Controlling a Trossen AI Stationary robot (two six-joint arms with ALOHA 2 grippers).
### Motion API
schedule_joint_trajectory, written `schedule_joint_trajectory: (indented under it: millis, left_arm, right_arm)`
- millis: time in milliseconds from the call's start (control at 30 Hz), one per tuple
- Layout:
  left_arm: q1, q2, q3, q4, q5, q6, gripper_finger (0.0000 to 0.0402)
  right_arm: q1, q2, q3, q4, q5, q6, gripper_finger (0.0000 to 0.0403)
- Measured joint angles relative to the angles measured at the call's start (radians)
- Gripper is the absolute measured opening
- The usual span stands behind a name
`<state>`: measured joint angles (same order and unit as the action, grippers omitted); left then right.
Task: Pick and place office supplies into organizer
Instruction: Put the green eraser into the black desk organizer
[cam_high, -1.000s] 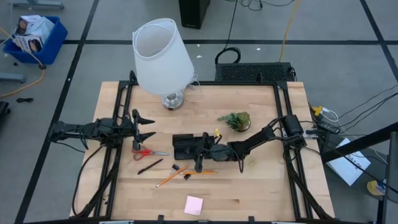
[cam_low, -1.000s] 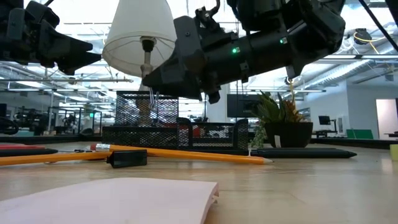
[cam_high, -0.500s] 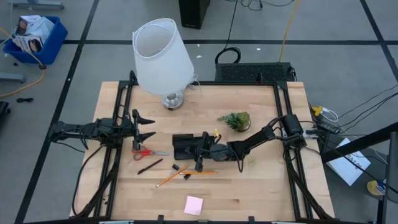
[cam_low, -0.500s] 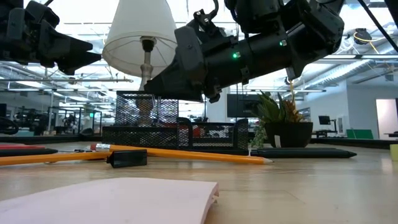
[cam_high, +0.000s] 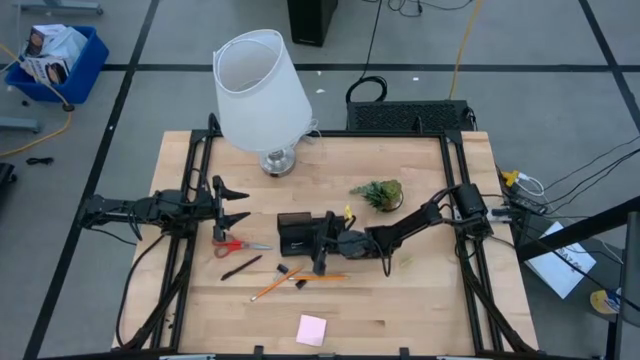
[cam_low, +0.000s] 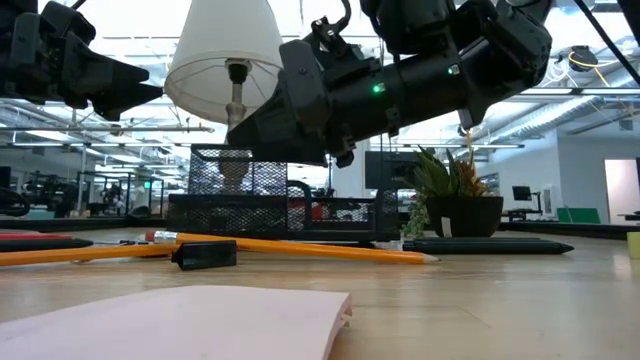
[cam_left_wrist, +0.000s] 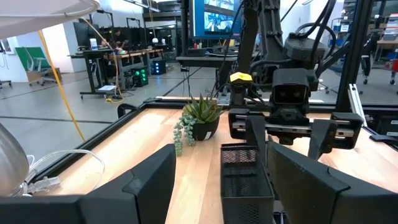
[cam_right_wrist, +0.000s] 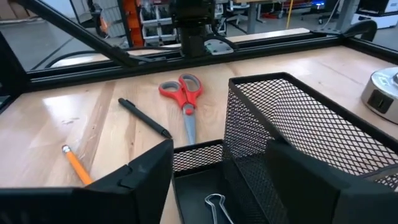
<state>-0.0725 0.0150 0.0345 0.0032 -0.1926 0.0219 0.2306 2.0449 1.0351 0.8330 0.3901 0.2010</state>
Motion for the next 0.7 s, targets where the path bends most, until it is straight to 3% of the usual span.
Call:
schedule_joint_trajectory:
  millis: [233,367,500,700]
  left_arm:
    - [0.0,0.0,0.0,0.0,0.0,0.0,0.0255]
    - [0.0,0.0,0.0,0.0,0.0,0.0,0.0255]
    - [0.0,0.0,0.0,0.0,0.0,0.0,0.0255]
    - [0.0,0.0,0.0,0.0,0.0,0.0,0.0255]
  right_arm:
    - [0.032,-0.004,0.0,-0.001,-0.003,0.042,0.0243]
    - [0.059,-0.009,0.0,0.004,-0.109,0.059,0.0243]
    - [0.104,-0.012,0.0,-0.019,-0.133,0.011,0.024]
    - [0.159,-0.134,-0.001,-0.268,-0.131,-0.015,0.0225]
